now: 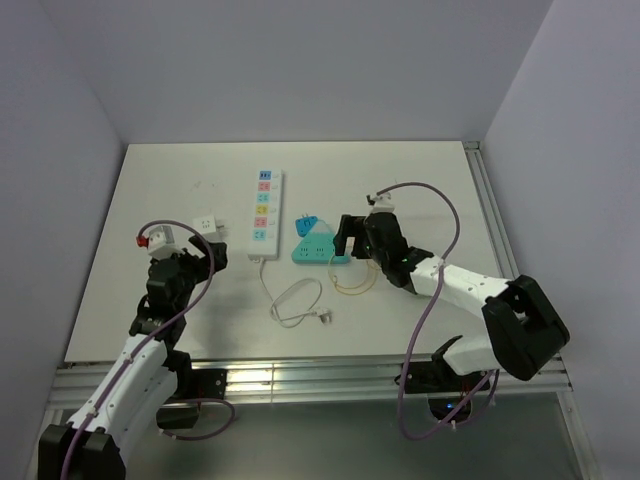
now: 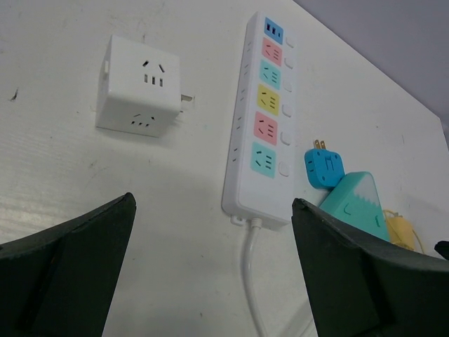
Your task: Insert the plug
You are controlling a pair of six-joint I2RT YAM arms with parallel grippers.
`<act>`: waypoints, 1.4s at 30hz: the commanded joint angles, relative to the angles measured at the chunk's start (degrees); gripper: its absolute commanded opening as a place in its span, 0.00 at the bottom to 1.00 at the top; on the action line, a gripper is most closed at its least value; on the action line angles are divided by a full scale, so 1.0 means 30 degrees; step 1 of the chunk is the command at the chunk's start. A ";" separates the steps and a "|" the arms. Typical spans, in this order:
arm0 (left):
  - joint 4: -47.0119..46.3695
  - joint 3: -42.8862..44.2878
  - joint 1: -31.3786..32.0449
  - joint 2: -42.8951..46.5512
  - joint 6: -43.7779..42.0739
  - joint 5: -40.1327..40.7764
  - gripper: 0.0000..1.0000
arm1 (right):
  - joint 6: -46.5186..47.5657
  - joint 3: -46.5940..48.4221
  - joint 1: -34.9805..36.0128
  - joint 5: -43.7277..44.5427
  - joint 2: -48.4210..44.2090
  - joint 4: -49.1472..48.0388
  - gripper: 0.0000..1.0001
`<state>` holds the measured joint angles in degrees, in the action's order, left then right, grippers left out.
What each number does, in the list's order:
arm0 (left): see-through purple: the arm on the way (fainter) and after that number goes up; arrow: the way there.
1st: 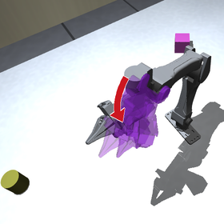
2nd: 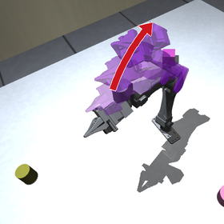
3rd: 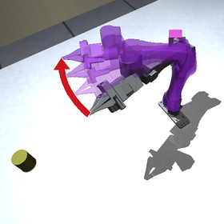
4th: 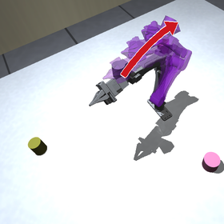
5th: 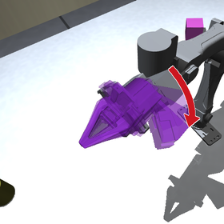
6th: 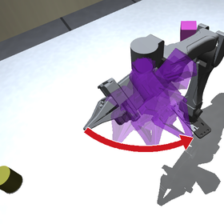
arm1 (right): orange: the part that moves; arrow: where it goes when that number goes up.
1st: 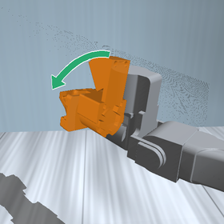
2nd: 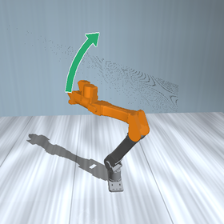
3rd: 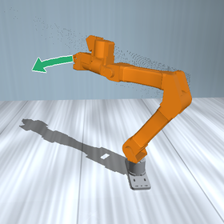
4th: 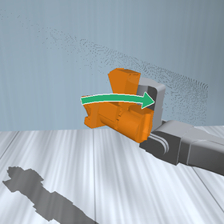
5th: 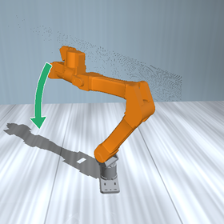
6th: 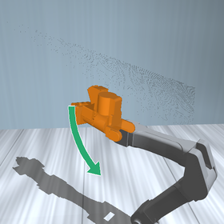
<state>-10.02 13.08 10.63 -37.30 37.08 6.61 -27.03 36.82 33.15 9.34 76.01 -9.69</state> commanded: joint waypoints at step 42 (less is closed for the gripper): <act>0.5391 1.1956 -0.1992 -1.3344 -0.0026 0.3564 1.00 | 0.1421 0.2581 0.2691 0.0108 0.2145 0.0272 0.98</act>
<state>5.50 45.45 4.69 -75.99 38.11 16.45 -23.49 44.45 40.88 9.80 83.22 -6.85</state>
